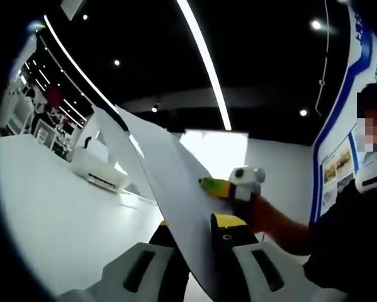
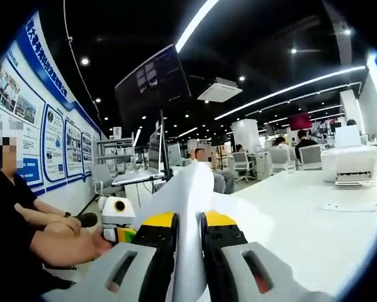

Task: Organize the stack of printing papers by aligning and flattening the scattered papers on the table

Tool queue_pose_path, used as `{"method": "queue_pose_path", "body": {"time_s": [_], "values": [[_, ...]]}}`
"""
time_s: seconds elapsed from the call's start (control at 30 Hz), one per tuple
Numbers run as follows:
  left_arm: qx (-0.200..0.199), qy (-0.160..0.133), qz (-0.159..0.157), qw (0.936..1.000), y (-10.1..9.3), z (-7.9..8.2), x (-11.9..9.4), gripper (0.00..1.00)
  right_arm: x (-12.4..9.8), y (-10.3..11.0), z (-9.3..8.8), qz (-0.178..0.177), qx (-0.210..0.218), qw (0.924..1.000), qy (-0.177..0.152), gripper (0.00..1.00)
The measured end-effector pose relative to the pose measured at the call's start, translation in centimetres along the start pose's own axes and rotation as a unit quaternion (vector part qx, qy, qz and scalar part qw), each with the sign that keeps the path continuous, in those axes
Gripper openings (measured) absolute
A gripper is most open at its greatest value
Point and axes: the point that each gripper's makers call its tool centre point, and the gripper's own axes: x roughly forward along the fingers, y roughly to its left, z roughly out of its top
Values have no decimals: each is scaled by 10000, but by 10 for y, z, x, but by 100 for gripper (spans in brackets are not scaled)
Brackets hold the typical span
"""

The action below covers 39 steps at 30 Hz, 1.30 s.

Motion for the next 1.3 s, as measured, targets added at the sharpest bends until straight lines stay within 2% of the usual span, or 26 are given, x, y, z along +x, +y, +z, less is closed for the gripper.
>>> {"method": "queue_pose_path", "body": {"time_s": [0.23, 0.47, 0.8, 1.0, 1.3], "values": [[11, -1, 1, 10000, 0, 0, 0, 14, 1, 2, 1, -3, 268, 9995, -134, 11], [16, 6, 13, 10000, 0, 0, 0, 14, 3, 4, -7, 2, 336, 9994, -106, 11], [11, 9, 46, 10000, 2, 0, -1, 14, 5, 1, -7, -33, 467, 9988, -142, 10], [21, 11, 49, 10000, 3, 0, -1, 14, 4, 8, -11, -27, 548, 9984, -161, 10], [217, 0, 69, 9997, 3, 1, -2, 7, 4, 10, -12, 15, 505, 9986, -177, 13]]}}
